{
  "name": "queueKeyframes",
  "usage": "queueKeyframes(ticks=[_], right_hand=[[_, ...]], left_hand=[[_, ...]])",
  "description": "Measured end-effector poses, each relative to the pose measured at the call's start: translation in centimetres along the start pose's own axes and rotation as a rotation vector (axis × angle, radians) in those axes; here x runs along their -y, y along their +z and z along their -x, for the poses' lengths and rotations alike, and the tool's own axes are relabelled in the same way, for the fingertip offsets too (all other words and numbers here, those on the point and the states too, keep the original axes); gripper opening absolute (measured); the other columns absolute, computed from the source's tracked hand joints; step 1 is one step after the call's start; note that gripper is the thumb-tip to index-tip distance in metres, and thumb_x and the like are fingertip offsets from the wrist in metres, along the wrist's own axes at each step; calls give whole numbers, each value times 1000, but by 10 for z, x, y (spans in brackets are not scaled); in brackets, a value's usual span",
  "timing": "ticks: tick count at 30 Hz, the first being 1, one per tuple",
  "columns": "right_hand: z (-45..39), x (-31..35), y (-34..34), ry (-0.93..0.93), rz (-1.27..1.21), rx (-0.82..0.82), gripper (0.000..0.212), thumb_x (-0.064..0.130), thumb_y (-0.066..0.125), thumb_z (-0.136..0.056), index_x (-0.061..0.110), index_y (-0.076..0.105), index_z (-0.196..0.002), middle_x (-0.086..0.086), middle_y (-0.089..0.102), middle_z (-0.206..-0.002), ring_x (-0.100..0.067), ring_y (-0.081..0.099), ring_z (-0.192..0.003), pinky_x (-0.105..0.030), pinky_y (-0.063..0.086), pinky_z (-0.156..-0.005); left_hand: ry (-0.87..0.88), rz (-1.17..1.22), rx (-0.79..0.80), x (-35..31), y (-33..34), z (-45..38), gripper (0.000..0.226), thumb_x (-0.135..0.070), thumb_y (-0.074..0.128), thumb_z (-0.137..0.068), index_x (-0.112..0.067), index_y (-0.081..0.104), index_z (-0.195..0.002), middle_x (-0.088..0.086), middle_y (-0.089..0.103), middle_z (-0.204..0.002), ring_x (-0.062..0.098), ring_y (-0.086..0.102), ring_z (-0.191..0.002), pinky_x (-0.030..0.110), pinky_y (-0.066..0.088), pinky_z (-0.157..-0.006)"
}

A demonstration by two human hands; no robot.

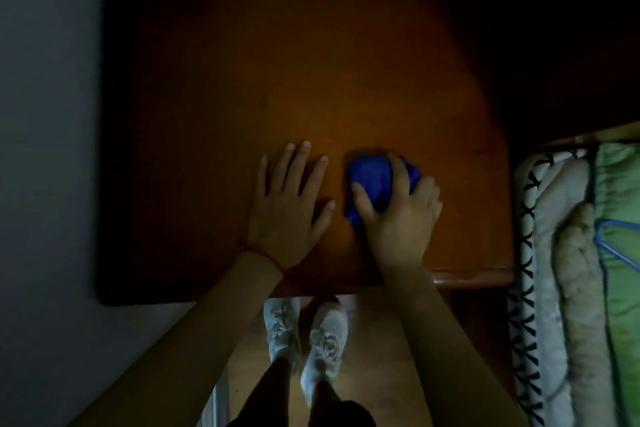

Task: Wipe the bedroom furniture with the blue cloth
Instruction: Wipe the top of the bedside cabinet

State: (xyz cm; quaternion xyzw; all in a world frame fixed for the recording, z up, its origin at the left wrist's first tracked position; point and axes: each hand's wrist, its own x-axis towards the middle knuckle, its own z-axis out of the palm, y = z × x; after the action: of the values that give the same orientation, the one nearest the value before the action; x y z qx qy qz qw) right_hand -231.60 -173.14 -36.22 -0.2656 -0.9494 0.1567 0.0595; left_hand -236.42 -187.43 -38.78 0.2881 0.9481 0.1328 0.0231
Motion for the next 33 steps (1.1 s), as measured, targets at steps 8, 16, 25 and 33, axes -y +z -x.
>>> queueKeyframes(ticks=[8,16,25,33], right_hand=[[66,-9,-8,77,-35,19,63,56,46,-79,16,40,-128,-21,52,-97,-34,51,-82,-39,37,-75],[37,0,-6,54,-56,21,65,57,45,-80,12,46,-126,-22,53,-100,-37,51,-87,-43,40,-80],[103,-6,-8,102,-65,-16,63,54,48,-80,9,48,-125,-23,53,-97,-38,52,-87,-43,40,-79],[119,13,1,-84,-39,23,63,57,47,-80,14,48,-125,-20,54,-95,-31,50,-82,-38,39,-76]], left_hand=[[9,19,-52,-1,-2,10,56,-39,39,-89,-7,45,-134,23,42,-141,35,32,-131,56,21,-105],[-3,2,-67,-4,-2,78,54,-39,36,-91,-12,34,-137,22,39,-143,33,25,-135,54,13,-108],[21,-3,-82,0,1,86,53,-38,40,-90,-11,45,-135,19,41,-143,32,28,-134,54,17,-107],[-71,-36,-135,27,0,98,50,-36,40,-93,-10,43,-136,21,42,-141,36,33,-131,57,20,-105]])
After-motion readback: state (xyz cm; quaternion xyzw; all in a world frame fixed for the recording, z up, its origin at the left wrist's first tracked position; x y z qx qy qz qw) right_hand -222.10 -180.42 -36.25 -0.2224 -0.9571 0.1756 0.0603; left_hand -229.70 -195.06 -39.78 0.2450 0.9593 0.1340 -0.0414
